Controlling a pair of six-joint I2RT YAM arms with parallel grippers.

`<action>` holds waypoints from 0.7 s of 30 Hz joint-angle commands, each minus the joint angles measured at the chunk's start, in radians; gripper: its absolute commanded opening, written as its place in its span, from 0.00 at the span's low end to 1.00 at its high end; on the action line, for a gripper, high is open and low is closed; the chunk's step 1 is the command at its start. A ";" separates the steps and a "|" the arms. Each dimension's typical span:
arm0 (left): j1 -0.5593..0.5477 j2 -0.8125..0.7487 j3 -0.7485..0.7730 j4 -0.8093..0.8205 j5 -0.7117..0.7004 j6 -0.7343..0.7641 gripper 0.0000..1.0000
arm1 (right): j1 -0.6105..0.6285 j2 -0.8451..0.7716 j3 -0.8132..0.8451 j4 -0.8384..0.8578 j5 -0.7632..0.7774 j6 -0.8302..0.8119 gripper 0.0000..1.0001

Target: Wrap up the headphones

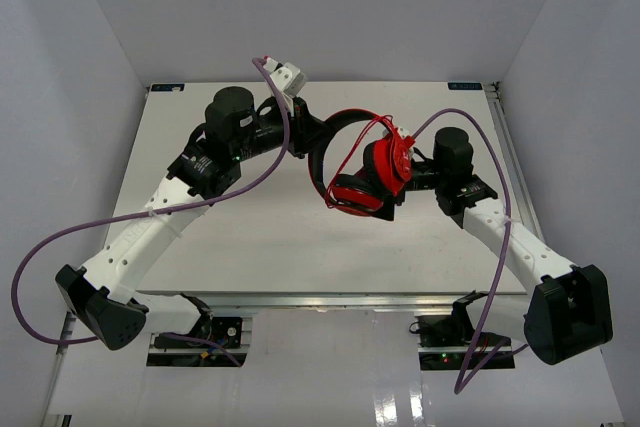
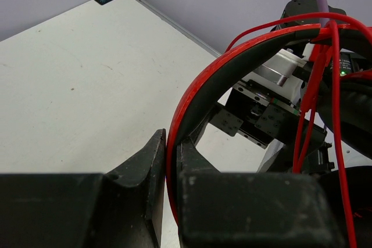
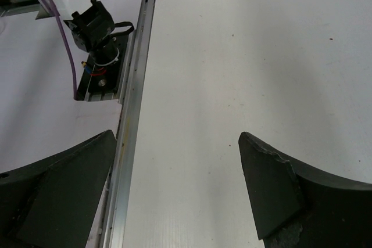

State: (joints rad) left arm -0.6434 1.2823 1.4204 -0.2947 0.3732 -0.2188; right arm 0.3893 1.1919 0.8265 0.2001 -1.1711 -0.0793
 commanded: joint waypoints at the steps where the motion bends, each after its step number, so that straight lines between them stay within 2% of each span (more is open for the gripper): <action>1: 0.002 -0.043 0.052 0.024 -0.040 -0.032 0.00 | 0.002 0.001 0.012 -0.104 -0.112 -0.133 0.93; 6: 0.002 -0.036 0.073 0.003 -0.080 -0.022 0.00 | 0.002 0.006 0.024 -0.264 -0.247 -0.263 0.92; 11: 0.002 -0.024 0.105 -0.036 -0.112 -0.010 0.00 | 0.000 -0.019 -0.007 -0.273 -0.313 -0.309 0.91; 12: 0.002 -0.024 0.107 -0.042 -0.116 -0.008 0.00 | 0.001 -0.025 -0.012 -0.274 -0.287 -0.313 0.90; 18: 0.002 -0.027 0.101 -0.053 -0.150 -0.005 0.00 | 0.000 -0.095 -0.036 -0.275 0.088 -0.347 0.84; 21: 0.002 -0.026 0.103 -0.054 -0.153 -0.005 0.00 | 0.002 -0.122 -0.059 -0.245 0.213 -0.315 0.80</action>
State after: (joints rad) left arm -0.6434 1.2831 1.4815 -0.3767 0.2393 -0.2026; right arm 0.3893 1.1270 0.7915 -0.0762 -1.1809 -0.3859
